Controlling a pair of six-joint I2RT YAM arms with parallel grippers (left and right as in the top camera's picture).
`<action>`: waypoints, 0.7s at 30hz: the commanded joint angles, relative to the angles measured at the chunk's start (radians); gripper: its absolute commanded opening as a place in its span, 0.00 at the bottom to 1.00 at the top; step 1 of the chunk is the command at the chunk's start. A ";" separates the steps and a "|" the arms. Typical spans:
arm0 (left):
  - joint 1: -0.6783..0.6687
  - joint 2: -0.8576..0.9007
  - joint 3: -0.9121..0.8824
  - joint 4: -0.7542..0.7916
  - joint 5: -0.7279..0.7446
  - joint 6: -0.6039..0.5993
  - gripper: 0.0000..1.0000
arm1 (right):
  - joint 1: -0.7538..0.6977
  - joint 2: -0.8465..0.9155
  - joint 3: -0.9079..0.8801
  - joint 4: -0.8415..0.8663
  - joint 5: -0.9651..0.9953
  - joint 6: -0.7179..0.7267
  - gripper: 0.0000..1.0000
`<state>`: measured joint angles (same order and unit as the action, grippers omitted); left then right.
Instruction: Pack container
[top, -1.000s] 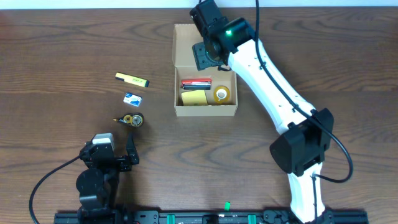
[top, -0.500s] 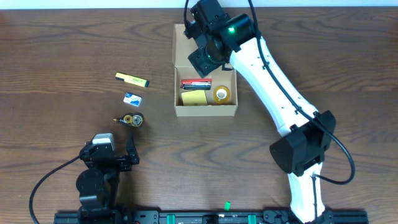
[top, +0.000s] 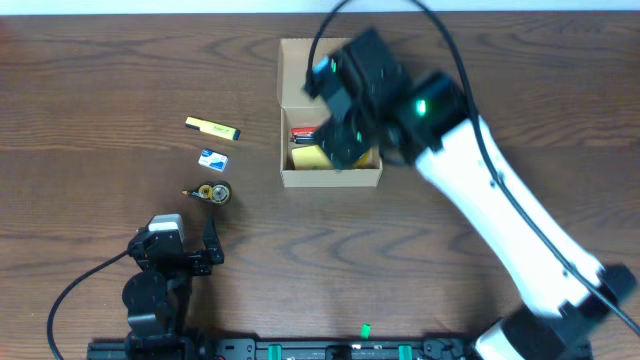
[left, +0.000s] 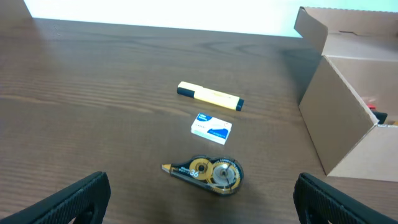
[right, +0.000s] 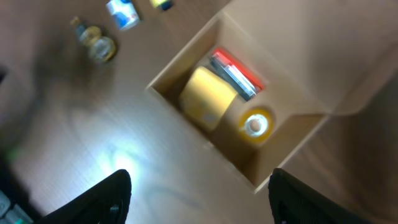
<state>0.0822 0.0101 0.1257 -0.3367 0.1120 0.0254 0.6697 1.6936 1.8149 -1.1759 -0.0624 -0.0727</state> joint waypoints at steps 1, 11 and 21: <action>-0.004 -0.006 -0.022 -0.006 -0.011 -0.006 0.95 | 0.058 -0.118 -0.145 0.031 0.007 0.048 0.73; -0.004 -0.006 -0.022 -0.006 -0.011 -0.006 0.95 | 0.140 -0.456 -0.499 0.013 0.182 0.277 0.75; -0.004 -0.006 -0.022 -0.006 -0.011 -0.006 0.95 | 0.130 -0.735 -0.636 0.000 0.267 0.326 0.79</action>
<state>0.0822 0.0101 0.1257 -0.3363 0.1116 0.0254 0.8036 1.0363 1.1805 -1.1774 0.1558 0.2291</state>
